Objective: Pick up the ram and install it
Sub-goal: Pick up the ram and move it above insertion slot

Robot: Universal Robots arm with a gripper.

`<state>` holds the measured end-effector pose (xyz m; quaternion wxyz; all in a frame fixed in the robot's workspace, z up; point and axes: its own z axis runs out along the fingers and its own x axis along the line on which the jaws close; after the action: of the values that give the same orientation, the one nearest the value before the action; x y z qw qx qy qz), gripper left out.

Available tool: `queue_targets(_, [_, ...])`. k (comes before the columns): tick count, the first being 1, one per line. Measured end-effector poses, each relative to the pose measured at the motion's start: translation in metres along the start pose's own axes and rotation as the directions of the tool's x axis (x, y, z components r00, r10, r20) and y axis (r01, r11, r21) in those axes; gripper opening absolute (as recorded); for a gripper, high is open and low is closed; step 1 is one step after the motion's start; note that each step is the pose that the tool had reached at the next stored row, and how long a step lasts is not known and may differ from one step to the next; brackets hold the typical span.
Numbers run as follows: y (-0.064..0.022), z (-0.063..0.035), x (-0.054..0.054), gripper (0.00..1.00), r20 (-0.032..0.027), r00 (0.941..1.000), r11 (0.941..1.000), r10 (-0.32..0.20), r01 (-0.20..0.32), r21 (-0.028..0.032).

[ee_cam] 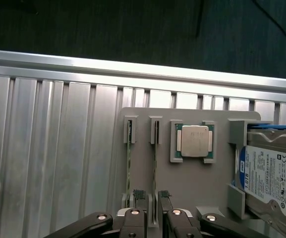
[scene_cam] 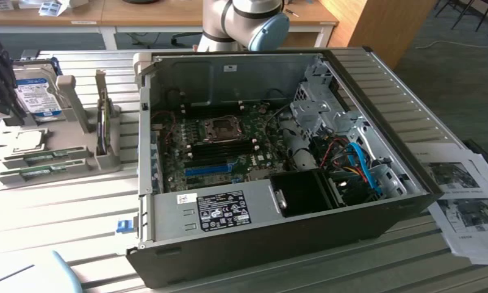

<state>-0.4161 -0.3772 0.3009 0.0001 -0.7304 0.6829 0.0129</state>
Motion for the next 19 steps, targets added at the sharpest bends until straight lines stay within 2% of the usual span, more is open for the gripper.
queue_targets(19, [-0.0005,0.0286,0.001,0.23,0.0,1.0,1.0,0.0,0.0,0.0])
